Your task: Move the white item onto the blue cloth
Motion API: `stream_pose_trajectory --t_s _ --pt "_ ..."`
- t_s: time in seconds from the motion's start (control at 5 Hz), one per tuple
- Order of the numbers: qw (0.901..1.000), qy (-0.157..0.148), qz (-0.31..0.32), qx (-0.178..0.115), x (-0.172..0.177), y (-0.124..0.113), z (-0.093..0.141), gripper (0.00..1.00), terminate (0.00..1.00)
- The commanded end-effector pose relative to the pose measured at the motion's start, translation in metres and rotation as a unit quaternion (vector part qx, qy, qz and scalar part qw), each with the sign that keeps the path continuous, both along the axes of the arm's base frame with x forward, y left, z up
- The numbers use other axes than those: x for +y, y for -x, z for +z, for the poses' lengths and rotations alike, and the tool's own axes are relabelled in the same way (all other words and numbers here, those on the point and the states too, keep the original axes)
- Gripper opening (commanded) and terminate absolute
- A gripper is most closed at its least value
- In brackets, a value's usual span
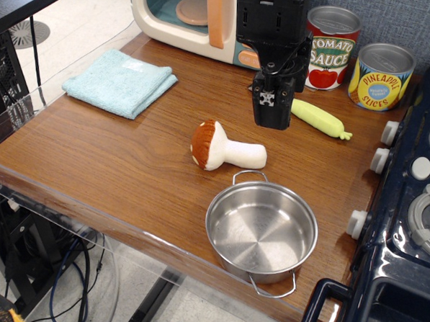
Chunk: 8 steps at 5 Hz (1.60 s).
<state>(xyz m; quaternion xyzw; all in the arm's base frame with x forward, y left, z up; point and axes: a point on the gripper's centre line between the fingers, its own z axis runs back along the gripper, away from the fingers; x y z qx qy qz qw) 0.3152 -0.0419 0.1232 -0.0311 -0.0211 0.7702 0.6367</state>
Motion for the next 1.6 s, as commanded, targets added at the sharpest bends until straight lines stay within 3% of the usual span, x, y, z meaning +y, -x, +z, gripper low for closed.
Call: stream_pose_trajectory --t_s 0.0,0.4,0.6,0.8,1.0,1.4 --pt "1.0000 0.000 0.000 0.000 0.000 0.000 0.000 1.00 0.00" --pt "0.9939 -0.022 0.108 -0.004 0.044 -0.032 -0.016 1.00 0.00" --pt "0.9896 -0.019 0.142 -0.002 0.062 -0.046 -0.032 1.00 0.00" --pt "0.9893 -0.035 0.141 0.010 0.066 -0.050 -0.053 1.00 0.00" --pt "0.9862 -0.064 0.148 0.040 0.072 -0.042 -0.068 1.00 0.00" --pt "0.9826 -0.084 0.141 0.088 0.069 -0.023 -0.089 1.00 0.00"
